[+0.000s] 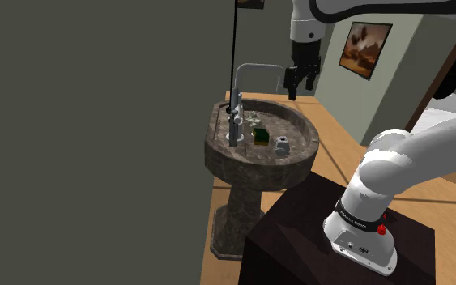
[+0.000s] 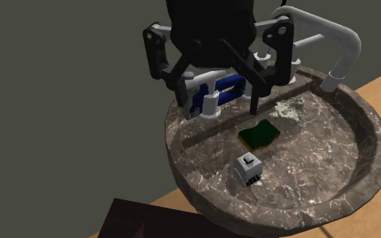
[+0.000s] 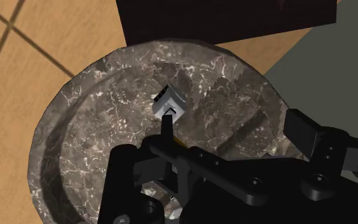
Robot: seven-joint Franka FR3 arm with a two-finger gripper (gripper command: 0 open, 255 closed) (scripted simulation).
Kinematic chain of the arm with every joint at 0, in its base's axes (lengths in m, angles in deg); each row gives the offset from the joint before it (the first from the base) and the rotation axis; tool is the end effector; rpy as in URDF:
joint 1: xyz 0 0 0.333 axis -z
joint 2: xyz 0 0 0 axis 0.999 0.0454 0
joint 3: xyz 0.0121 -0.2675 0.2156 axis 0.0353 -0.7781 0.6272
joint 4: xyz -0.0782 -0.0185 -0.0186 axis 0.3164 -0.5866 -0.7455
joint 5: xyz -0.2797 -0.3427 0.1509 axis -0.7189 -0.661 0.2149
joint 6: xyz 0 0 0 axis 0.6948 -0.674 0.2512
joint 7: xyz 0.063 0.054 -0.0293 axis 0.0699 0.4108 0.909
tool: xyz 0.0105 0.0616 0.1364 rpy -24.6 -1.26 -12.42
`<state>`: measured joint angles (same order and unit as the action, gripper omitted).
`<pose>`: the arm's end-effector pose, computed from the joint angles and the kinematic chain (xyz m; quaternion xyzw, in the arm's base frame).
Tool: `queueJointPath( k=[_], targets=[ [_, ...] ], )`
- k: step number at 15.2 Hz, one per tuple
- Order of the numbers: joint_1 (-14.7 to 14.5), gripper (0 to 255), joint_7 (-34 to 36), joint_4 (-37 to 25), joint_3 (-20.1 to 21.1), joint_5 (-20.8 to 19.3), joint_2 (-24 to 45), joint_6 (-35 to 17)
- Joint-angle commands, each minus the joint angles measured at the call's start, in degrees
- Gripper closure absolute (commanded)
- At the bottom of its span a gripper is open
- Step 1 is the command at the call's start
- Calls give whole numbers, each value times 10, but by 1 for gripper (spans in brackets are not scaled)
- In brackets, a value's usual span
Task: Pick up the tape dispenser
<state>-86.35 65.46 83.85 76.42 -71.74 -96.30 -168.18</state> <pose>0.3506 -0.0025 0.5603 0.9930 -0.0747 -0.0332 0.0851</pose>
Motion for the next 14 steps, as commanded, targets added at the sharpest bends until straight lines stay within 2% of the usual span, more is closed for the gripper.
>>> queueJointPath(
  k=[1,8,14],
  targets=[
    [0,0,0,0,0,0,0,0],
    [-3,0,-109,97,-81,-35,25,-121],
    [-3,0,-202,147,-152,-63,92,-236]
  ],
)
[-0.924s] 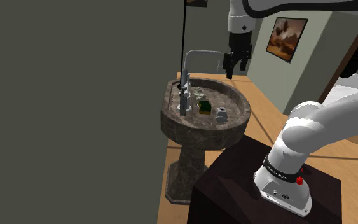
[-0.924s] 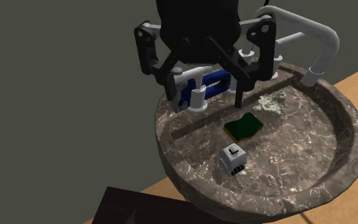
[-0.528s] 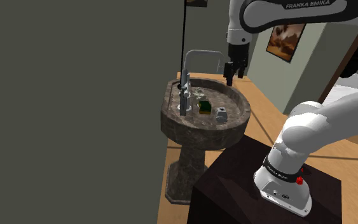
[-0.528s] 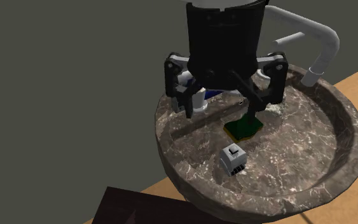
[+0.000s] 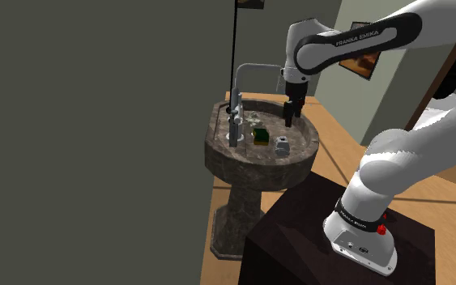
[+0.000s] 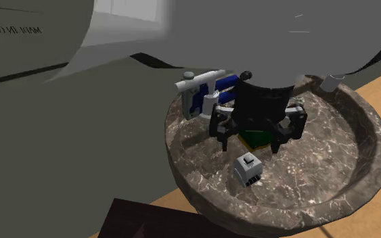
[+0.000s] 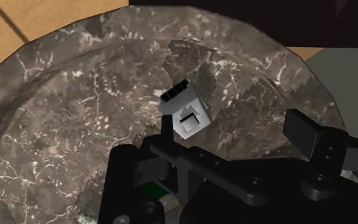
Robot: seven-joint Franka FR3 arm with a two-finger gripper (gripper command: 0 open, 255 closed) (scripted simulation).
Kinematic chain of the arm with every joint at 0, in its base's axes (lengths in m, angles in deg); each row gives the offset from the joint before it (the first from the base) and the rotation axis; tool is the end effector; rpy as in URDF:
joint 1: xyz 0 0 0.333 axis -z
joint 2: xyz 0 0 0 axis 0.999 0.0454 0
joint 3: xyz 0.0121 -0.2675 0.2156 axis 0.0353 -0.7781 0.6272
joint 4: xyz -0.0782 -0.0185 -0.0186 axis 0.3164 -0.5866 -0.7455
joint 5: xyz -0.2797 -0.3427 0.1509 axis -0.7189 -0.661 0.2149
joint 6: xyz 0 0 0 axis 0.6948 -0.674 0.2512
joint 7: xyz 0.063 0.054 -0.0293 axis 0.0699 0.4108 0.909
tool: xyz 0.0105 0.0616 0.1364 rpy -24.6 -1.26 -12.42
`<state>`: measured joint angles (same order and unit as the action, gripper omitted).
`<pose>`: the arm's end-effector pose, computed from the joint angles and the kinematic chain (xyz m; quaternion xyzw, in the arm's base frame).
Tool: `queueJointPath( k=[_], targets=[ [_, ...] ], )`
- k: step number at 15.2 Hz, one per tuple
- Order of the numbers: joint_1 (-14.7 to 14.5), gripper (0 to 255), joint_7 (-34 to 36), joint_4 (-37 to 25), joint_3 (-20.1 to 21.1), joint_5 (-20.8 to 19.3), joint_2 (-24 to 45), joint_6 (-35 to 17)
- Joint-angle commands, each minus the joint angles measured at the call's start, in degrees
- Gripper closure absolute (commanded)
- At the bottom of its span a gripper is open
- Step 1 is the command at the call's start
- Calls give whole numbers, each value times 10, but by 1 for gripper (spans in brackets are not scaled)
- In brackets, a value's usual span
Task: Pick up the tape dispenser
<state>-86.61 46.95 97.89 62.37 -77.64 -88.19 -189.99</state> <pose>0.3813 -0.0977 0.3980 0.9970 0.0376 -0.0528 0.0419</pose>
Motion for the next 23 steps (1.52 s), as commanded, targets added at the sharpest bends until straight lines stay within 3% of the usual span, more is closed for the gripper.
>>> queueJointPath(
  k=[1,7,16,17,23],
  targets=[
    [-1,0,-33,12,-23,-7,26,-38],
    [-10,0,-129,23,-88,-13,139,-156],
    [-11,0,-129,50,-98,-14,186,-229],
    [-11,255,-130,51,-99,-14,185,-229],
    [-11,255,-130,51,-99,-15,186,-229]
  ],
)
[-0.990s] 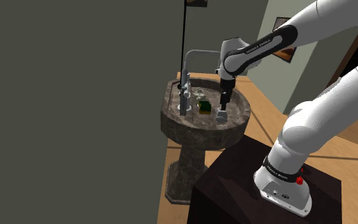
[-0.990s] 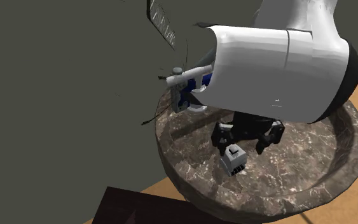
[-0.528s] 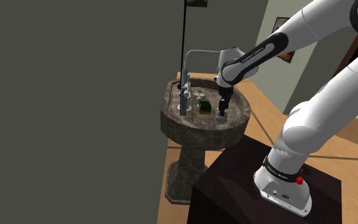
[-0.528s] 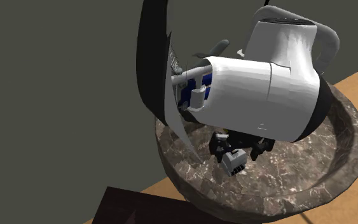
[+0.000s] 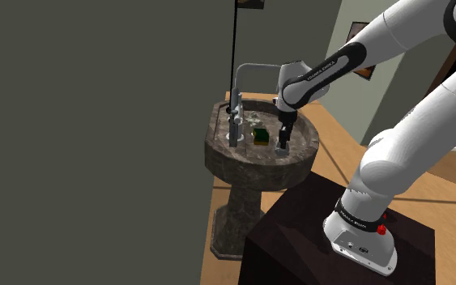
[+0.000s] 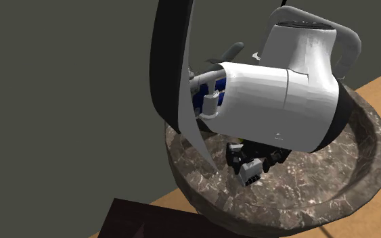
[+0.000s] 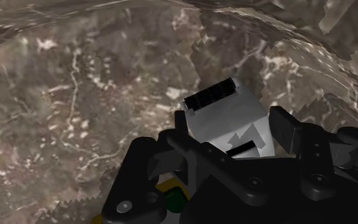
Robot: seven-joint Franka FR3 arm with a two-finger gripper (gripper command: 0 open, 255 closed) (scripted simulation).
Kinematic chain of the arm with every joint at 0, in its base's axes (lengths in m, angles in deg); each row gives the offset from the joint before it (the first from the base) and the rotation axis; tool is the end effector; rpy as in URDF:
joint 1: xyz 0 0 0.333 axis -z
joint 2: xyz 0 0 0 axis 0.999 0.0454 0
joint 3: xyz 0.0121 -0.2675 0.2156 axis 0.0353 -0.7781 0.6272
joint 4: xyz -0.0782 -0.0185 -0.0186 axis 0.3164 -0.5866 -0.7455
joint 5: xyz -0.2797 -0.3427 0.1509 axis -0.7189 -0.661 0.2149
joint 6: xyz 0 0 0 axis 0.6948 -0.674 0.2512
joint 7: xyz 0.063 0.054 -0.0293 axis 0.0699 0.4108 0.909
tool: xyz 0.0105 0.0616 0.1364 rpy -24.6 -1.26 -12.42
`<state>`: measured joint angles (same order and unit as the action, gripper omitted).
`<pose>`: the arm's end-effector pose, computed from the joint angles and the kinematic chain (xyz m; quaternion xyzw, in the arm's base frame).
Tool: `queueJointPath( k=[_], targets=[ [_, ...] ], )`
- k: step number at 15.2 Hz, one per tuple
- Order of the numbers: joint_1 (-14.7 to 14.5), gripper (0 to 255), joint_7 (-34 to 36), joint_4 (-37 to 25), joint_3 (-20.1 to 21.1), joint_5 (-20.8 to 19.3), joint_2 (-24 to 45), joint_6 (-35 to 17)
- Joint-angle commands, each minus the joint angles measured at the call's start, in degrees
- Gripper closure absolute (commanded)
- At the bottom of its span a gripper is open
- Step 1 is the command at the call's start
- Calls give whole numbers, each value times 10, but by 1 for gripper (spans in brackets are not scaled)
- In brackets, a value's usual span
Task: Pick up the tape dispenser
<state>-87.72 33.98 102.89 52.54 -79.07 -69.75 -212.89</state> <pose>0.3964 -0.1440 0.2475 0.9916 0.1126 -0.0617 0.0142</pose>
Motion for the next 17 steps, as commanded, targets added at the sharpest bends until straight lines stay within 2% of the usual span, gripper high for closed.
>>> queueJointPath(
  k=[1,3,17],
  targets=[
    [0,255,0,1,0,0,1,0],
    [0,255,0,0,0,0,2,0],
    [2,255,-1,-55,20,5,-77,133]
  ],
)
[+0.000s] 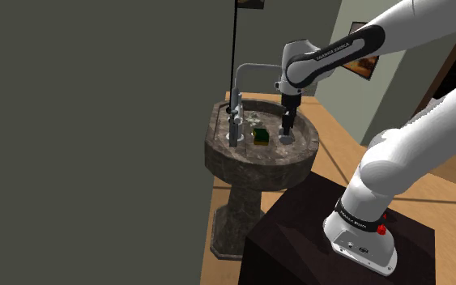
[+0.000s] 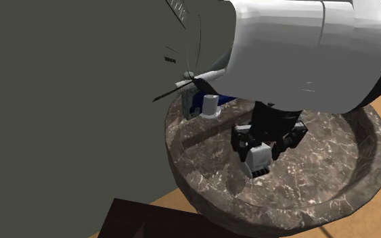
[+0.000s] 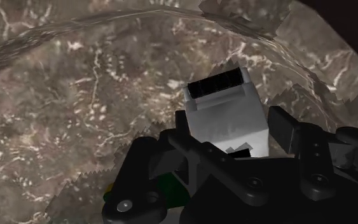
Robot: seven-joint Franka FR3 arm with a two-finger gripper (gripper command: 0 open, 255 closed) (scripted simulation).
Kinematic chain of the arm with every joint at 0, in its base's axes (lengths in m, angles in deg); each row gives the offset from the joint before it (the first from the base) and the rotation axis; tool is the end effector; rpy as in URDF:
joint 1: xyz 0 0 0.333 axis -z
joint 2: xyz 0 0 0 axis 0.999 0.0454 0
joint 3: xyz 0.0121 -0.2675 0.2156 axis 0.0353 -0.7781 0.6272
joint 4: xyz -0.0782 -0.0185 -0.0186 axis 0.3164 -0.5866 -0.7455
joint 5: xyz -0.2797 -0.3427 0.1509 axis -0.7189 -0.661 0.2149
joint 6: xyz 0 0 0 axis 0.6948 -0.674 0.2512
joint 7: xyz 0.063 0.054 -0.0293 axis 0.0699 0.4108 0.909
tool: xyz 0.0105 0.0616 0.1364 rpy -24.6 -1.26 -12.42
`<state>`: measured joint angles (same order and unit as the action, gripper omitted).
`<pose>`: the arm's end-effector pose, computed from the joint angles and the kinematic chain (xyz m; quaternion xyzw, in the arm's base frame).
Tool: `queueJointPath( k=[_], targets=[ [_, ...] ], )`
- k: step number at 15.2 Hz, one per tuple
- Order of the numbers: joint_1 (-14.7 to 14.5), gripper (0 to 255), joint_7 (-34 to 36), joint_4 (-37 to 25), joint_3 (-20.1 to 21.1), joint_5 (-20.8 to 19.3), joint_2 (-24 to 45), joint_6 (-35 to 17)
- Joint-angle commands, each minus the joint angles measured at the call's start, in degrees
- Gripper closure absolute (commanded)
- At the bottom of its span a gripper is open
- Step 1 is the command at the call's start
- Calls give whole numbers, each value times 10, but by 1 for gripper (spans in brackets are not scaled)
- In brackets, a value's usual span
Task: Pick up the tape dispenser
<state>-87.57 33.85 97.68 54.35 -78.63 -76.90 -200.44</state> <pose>0.4042 -0.1452 0.3267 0.9916 0.1122 -0.0630 0.0139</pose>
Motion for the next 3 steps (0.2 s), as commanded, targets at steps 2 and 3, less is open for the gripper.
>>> queueJointPath(
  k=[2,3],
  targets=[
    [0,255,0,-9,3,1,-10,19],
    [0,255,0,-9,3,1,-10,19]
  ],
)
